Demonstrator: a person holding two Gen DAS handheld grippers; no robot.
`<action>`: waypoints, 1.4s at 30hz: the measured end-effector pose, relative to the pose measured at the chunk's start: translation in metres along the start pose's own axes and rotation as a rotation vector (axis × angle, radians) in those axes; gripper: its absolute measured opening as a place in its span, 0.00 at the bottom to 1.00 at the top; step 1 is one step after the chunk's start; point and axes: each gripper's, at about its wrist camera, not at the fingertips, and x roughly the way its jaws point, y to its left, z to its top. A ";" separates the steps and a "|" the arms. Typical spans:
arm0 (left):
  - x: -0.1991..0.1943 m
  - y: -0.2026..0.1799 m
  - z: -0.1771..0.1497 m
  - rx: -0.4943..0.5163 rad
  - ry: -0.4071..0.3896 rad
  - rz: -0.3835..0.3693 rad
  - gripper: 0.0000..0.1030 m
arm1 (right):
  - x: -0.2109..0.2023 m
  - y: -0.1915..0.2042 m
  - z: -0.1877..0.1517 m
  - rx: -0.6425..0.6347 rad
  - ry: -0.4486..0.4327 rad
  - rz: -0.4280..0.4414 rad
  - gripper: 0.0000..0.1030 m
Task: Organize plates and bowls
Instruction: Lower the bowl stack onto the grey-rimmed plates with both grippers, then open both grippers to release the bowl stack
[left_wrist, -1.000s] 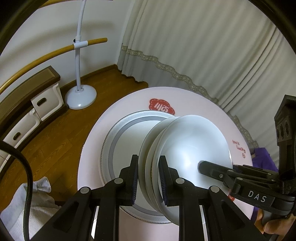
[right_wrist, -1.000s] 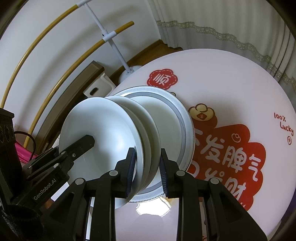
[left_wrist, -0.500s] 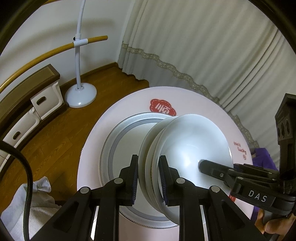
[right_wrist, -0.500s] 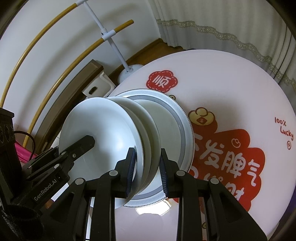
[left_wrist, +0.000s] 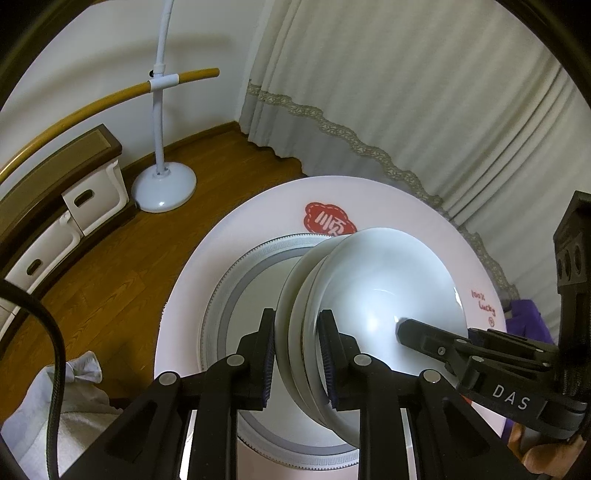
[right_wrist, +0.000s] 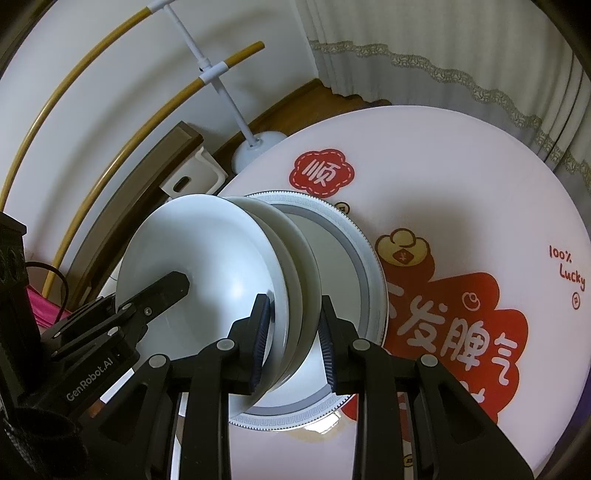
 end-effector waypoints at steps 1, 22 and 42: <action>-0.001 0.000 0.000 0.000 0.000 0.001 0.19 | 0.000 0.000 0.000 0.001 0.000 0.000 0.26; -0.006 0.002 0.013 -0.023 0.000 0.003 0.19 | 0.000 0.000 0.008 0.007 -0.008 0.010 0.29; -0.052 -0.014 -0.012 -0.013 -0.111 0.090 0.61 | -0.033 -0.003 -0.008 0.031 -0.076 0.027 0.42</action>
